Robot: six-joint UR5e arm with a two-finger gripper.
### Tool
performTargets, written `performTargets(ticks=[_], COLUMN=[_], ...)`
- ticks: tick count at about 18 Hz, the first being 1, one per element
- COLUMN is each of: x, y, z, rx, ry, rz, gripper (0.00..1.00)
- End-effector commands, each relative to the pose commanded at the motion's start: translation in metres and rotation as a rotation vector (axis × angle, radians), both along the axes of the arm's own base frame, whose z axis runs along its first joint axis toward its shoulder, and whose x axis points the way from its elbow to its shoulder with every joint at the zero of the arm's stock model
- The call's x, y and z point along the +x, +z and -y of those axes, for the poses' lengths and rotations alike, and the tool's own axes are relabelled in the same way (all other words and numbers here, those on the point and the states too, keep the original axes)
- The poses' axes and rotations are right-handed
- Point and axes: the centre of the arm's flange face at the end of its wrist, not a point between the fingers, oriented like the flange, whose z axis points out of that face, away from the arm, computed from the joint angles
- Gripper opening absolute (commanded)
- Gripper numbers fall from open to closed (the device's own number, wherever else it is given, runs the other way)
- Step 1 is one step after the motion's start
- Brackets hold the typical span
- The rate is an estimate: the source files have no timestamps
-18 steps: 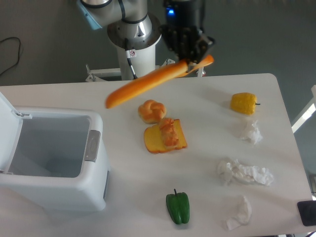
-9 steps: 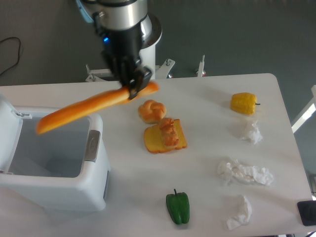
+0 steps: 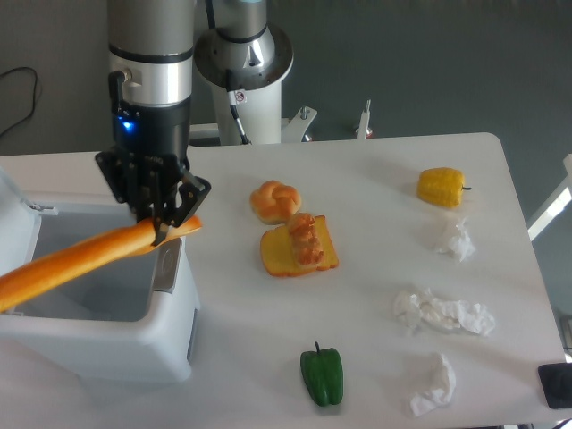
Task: Place the long bread in the trash can
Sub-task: 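Carry the baguette over the open white trash bin, then lower the baguette into the bin and open the gripper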
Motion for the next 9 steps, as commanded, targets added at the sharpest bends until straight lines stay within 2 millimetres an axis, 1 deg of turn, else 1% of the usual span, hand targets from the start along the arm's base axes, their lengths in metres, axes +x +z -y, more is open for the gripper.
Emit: performTargets(ticks=[5,7,9], x=[0.015,0.026,0.031], y=[-0.004,-0.016,-0.027], z=[-0.004,-0.007,-0.010], rx=[0.028,0.023,0.044], ry=[-0.002,-0.022,-0.038], rz=[0.089,0.094,0.076], gripper=[0.00,0.00,0.04])
